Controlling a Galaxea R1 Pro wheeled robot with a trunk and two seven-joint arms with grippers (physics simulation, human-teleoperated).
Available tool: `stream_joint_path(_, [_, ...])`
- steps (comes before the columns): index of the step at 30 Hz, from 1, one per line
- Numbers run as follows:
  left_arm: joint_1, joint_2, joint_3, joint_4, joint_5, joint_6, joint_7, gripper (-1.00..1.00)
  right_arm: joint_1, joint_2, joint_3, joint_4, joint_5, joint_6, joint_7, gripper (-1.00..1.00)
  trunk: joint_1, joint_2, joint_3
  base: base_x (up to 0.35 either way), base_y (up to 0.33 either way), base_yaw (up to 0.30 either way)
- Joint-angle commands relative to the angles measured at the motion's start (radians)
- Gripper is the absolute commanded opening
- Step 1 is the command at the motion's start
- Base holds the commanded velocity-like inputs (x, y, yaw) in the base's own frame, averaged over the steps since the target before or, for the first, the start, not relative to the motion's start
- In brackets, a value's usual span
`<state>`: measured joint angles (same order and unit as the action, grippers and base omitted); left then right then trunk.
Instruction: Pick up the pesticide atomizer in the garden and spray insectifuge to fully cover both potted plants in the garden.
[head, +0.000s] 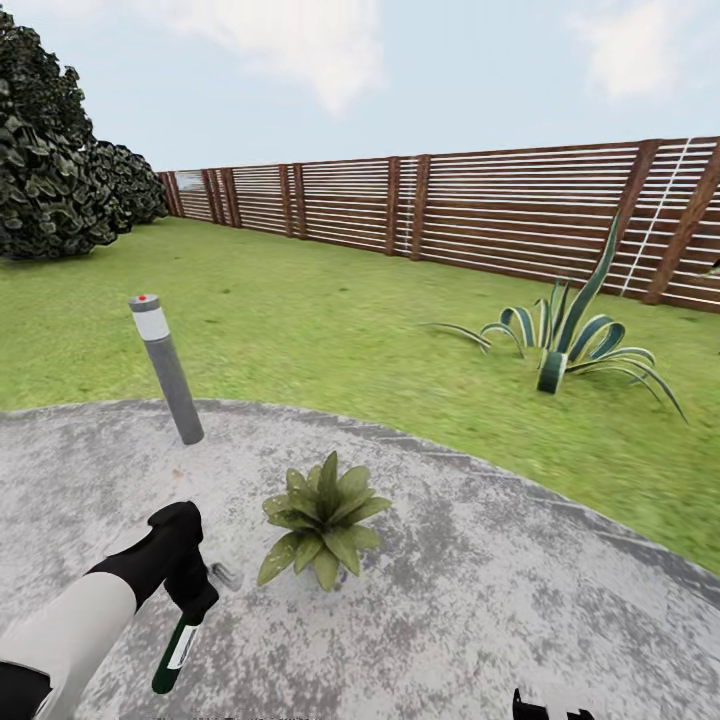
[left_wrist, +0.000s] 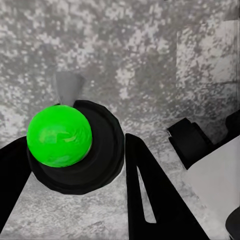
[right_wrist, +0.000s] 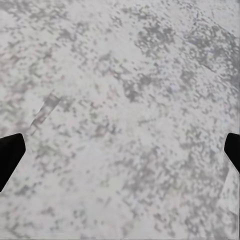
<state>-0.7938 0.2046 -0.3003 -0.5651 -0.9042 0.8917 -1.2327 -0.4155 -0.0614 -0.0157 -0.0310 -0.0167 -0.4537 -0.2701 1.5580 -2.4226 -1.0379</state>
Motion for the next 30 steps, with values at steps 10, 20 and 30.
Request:
stream_joint_path(10, [-0.001, 0.001, -0.004, -0.001, -0.008, 0.008, -0.009, -1.00, 0.000, -0.005, -0.001, 0.002, 0.000, -0.003, 0.002, 1.00, 0.000, 0.000, -0.001, 0.024, -0.146, 0.034])
stream_joint_path(20, [-0.001, 0.000, 0.048, -0.002, -0.016, 0.007, -0.004, -1.00, 0.000, 0.003, -0.001, 0.000, -0.002, -0.003, 0.001, 1.00, 0.000, 0.000, -0.001, 0.000, 0.000, 0.026])
stream_joint_path(30, [-0.001, -0.001, 0.050, -0.004, -0.015, 0.007, -0.004, -1.00, 0.000, 0.003, -0.001, 0.000, -0.002, -0.003, 0.001, 1.00, 0.000, 0.000, -0.001, 0.000, -0.025, 0.269])
